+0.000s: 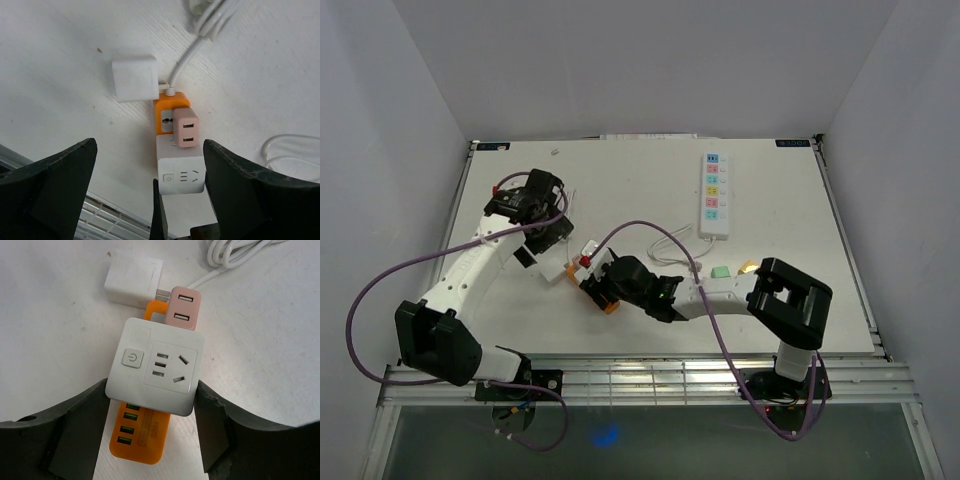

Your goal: Insert the plug

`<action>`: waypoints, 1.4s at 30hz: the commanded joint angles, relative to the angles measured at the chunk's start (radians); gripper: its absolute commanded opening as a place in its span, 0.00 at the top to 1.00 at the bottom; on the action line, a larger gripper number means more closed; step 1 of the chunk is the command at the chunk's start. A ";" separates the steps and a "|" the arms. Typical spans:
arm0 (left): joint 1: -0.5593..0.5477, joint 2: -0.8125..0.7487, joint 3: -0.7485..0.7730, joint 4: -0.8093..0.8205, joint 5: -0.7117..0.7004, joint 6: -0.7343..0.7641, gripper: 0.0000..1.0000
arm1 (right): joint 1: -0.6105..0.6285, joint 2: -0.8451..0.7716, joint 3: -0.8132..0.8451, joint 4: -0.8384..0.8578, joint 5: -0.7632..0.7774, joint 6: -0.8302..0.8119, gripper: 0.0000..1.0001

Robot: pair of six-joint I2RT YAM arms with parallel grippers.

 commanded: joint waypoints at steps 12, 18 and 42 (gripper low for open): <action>0.226 0.030 -0.050 0.072 0.074 0.159 0.02 | -0.167 0.277 0.388 -0.176 0.043 0.027 0.53; 0.240 0.008 -0.159 0.205 0.121 0.155 0.02 | -0.239 0.390 0.612 -0.254 -0.039 0.027 0.48; 0.241 -0.421 -0.449 0.468 0.074 0.164 0.02 | -0.404 -0.050 0.402 -0.335 -0.044 0.099 0.05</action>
